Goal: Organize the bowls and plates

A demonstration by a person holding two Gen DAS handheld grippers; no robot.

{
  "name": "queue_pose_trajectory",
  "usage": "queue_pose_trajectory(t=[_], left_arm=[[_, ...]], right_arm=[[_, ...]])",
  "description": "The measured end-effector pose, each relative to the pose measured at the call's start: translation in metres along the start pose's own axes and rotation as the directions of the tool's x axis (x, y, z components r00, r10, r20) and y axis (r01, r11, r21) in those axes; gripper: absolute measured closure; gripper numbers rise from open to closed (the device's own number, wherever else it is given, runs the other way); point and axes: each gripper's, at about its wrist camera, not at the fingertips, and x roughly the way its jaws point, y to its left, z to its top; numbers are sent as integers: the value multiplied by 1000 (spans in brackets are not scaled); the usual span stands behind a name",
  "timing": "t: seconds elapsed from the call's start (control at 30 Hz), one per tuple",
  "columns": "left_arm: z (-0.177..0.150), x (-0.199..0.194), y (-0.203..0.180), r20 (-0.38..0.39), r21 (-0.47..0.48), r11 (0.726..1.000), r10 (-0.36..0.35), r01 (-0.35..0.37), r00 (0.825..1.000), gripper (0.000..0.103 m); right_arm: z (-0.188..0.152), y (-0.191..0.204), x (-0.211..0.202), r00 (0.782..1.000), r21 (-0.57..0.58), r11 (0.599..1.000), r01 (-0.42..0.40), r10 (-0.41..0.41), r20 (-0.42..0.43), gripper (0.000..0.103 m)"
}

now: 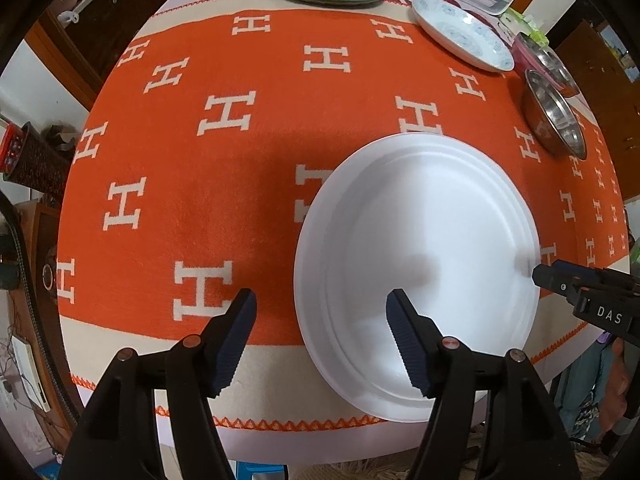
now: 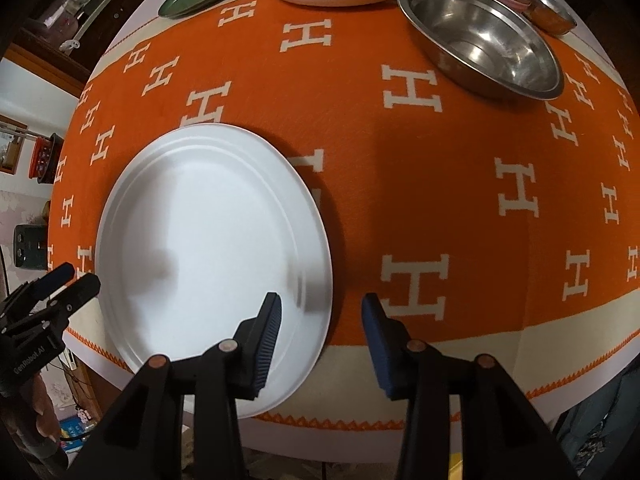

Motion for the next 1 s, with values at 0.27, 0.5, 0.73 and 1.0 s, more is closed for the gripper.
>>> queue_pose_trajectory(t=[0.27,0.5,0.73,1.0], left_arm=[[-4,-24,5,59,29,999,22,-24,998,35],[-4,-62,15,133,36,999,-4,0,991,34],[-2,-99,17,233,86,996,-19,-2,972,30],[16,-143,23,331,171,984,-15,-44,944,29]], right_arm=[[-7,1,-26,998,5,999,40,-41,58,61],[-5,0,-70,990,14,1000,18,-19,142,61],[-7,30,-104,972,-9,1000,-3,5,233,61],[2,51,-135,953,-27,999,-27,34,301,61]])
